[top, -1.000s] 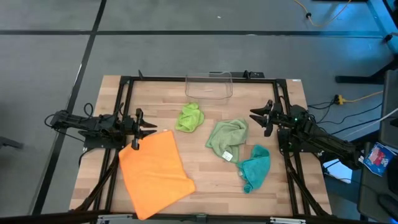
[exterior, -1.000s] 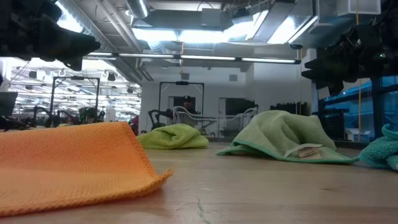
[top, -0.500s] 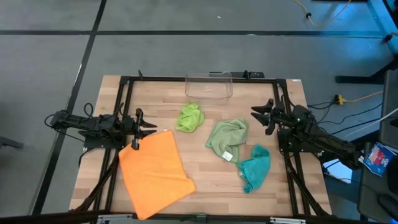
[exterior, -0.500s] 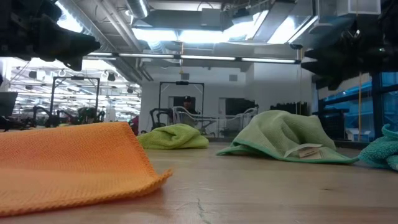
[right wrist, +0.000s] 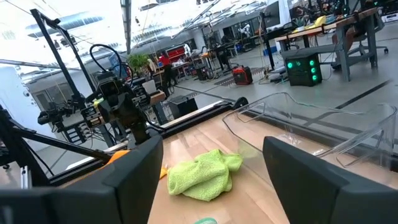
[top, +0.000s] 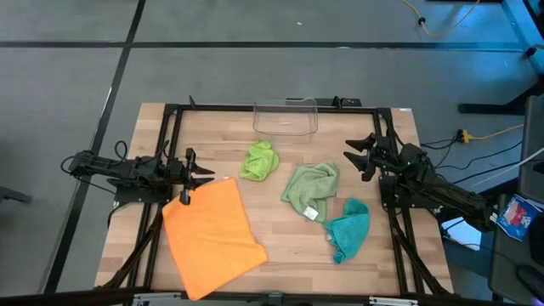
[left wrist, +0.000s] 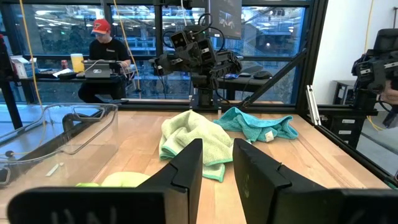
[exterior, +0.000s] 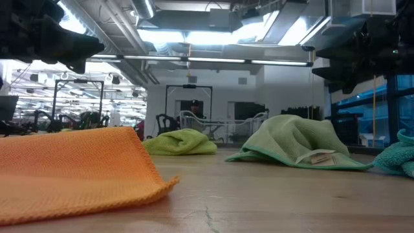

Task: Fold microfiber towels
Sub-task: Fold the orange microfiber towel

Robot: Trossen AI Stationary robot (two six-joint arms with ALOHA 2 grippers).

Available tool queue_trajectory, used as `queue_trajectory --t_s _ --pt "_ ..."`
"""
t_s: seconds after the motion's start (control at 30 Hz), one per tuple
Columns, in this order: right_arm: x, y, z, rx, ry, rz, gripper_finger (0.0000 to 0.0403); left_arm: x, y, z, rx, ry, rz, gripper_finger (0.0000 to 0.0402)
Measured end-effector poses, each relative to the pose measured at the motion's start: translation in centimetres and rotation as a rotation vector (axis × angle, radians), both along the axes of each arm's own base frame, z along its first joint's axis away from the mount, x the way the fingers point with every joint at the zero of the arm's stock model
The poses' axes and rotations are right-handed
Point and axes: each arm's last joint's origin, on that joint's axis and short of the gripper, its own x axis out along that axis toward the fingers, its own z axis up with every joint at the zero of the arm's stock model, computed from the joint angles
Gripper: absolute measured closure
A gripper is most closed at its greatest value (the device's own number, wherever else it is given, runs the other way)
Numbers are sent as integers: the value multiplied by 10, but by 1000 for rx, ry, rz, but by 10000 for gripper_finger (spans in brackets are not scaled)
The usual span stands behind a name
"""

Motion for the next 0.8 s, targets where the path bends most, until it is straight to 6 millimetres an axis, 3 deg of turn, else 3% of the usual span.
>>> queue_trajectory --t_s 0.8 --pt "0 0 -12 62 110 -3 122 0 0 0 0 0 0 319"
